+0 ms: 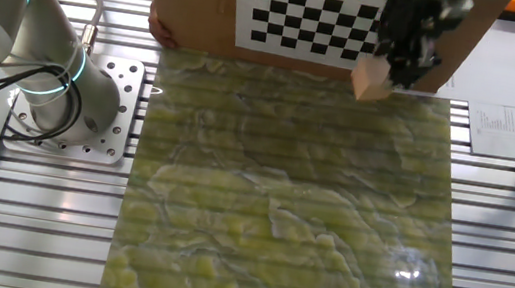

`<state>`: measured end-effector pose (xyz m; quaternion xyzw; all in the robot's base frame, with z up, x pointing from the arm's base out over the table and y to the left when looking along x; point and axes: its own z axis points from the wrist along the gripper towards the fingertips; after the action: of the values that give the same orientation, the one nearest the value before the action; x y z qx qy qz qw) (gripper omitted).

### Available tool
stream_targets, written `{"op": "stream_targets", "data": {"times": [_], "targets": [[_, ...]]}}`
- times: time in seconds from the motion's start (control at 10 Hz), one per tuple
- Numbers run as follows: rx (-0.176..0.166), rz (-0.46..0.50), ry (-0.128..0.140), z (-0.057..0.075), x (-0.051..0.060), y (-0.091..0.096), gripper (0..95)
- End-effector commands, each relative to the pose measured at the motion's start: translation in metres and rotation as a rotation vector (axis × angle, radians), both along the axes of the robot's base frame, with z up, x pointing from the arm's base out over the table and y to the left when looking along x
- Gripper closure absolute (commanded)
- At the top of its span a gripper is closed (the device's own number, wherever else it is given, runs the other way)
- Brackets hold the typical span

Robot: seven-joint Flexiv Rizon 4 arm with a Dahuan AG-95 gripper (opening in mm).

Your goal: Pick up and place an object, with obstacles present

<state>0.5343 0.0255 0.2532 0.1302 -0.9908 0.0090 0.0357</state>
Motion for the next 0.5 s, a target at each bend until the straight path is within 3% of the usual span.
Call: {"op": "stream_targets", "data": {"times": [0.1,0.4,0.5], "targets": [[-0.006,0.019,-0.015,-0.0012,-0.0008,-0.0001,95.0],[-0.012,0.057,-0.05,-0.0012,-0.0008,-0.0001,95.0],[-0.011,0.11,-0.136,-0.0012,-0.0008,-0.0001,95.0]]}}
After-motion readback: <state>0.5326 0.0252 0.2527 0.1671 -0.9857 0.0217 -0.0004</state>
